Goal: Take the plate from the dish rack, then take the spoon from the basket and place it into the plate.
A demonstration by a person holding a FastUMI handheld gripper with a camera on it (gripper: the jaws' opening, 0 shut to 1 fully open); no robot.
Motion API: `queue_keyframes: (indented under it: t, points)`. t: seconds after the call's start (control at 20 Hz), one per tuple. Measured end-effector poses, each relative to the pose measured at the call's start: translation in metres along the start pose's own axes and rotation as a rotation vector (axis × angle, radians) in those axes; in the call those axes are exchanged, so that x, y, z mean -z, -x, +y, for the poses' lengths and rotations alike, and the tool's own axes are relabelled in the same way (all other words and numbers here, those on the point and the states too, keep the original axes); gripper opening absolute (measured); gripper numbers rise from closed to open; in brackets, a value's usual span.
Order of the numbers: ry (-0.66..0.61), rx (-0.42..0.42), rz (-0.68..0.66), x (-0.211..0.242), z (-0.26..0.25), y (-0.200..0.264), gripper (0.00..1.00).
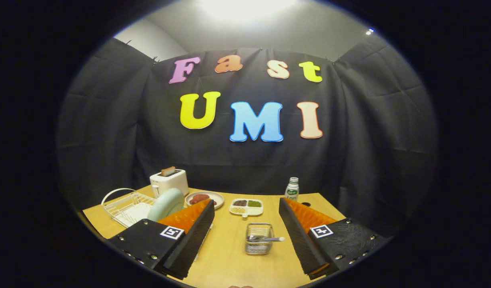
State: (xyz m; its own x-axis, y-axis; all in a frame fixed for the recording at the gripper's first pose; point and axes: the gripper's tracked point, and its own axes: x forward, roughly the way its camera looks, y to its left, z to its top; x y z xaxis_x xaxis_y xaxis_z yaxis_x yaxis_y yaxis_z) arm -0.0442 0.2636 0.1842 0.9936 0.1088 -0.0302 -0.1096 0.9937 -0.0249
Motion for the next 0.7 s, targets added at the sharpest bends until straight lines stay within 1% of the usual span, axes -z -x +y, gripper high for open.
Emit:
queue_keyframes:
  t: [0.15,0.25,0.45,0.65,0.7]
  points:
    - [-0.045,-0.048,0.022,-0.009,0.053,-0.026,0.99]
    - [-0.083,-0.074,0.060,-0.005,0.082,-0.046,0.99]
    - [-0.126,-0.115,0.194,0.018,0.130,-0.081,0.99]
    - [-0.186,-0.118,0.372,0.062,0.159,-0.113,0.99]
    - [-0.196,-0.122,0.412,0.071,0.167,-0.118,0.98]
